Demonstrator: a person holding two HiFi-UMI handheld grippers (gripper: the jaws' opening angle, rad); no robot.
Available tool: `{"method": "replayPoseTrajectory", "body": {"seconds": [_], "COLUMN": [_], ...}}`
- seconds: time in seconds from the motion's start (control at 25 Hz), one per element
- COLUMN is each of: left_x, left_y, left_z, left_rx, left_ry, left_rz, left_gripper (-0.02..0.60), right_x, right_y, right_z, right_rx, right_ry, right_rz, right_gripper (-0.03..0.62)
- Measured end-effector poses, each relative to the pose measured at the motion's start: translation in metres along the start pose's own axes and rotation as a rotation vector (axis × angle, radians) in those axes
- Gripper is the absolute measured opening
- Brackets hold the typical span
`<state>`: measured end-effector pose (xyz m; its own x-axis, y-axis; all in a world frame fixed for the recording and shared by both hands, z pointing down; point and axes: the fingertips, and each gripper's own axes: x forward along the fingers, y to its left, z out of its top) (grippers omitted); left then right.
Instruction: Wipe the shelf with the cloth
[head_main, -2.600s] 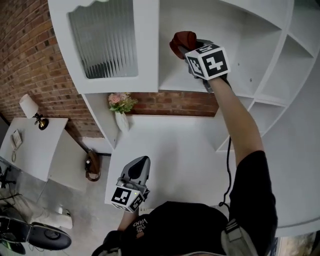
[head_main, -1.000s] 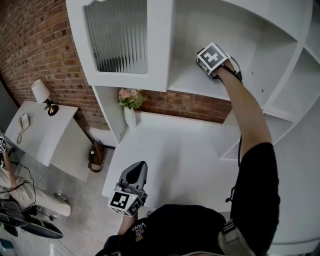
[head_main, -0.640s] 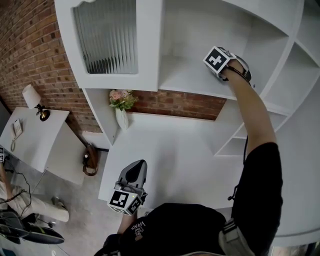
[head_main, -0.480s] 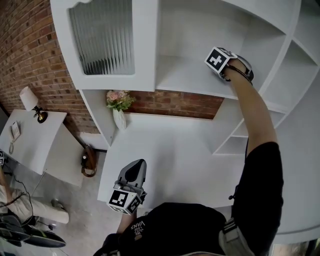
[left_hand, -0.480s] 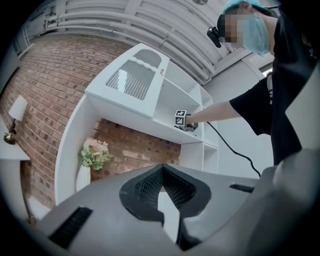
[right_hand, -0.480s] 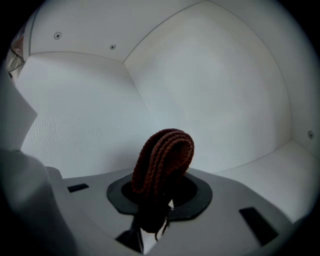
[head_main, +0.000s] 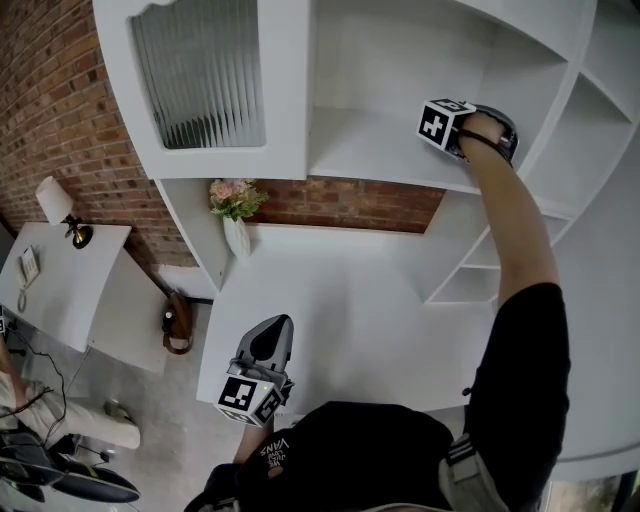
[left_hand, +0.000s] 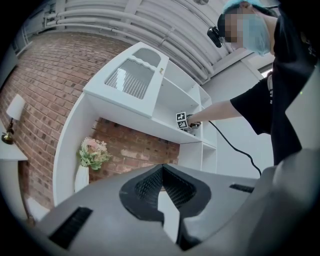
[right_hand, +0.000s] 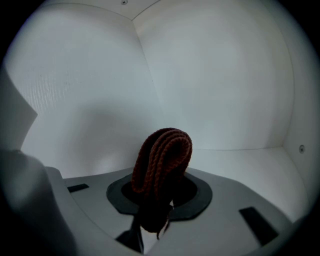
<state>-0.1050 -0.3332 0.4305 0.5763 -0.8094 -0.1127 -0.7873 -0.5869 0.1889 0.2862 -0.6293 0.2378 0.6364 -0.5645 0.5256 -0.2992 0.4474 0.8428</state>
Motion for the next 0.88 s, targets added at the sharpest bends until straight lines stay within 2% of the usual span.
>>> {"method": "replayPoseTrajectory", "body": {"seconds": [0.16, 0.28, 0.44, 0.52, 0.68, 0.8, 0.88], "left_x": [-0.002, -0.004, -0.009, -0.013, -0.022, -0.029, -0.034], "left_y": [0.001, -0.002, -0.007, -0.007, -0.005, -0.002, 0.001], "left_z": [0.001, -0.002, 0.0, 0.001, 0.003, 0.006, 0.007], "left_rx": [-0.001, 0.0, 0.004, 0.002, 0.002, 0.004, 0.006], "left_ry": [0.001, 0.002, 0.003, 0.004, 0.002, -0.004, -0.005], "left_rz": [0.001, -0.011, -0.018, -0.014, 0.003, 0.02, 0.032], "left_gripper": [0.006, 0.006, 0.006, 0.006, 0.006, 0.006, 0.006], "right_x": [-0.02, -0.052, -0.106, -0.131, -0.173, -0.197, -0.209], "right_y": [-0.005, -0.008, -0.008, -0.002, 0.02, 0.043, 0.058], "right_z": [0.015, 0.045, 0.098, 0.12, 0.157, 0.18, 0.193], "right_rx": [-0.005, 0.083, 0.386, 0.486, 0.555, 0.551, 0.528], "right_ry": [-0.082, -0.27, -0.626, -0.752, -0.906, -0.96, -0.977], "right_rz": [-0.033, -0.002, 0.194, 0.292, 0.466, 0.588, 0.64], "right_gripper": [0.095, 0.095, 0.095, 0.095, 0.095, 0.095, 0.095]}}
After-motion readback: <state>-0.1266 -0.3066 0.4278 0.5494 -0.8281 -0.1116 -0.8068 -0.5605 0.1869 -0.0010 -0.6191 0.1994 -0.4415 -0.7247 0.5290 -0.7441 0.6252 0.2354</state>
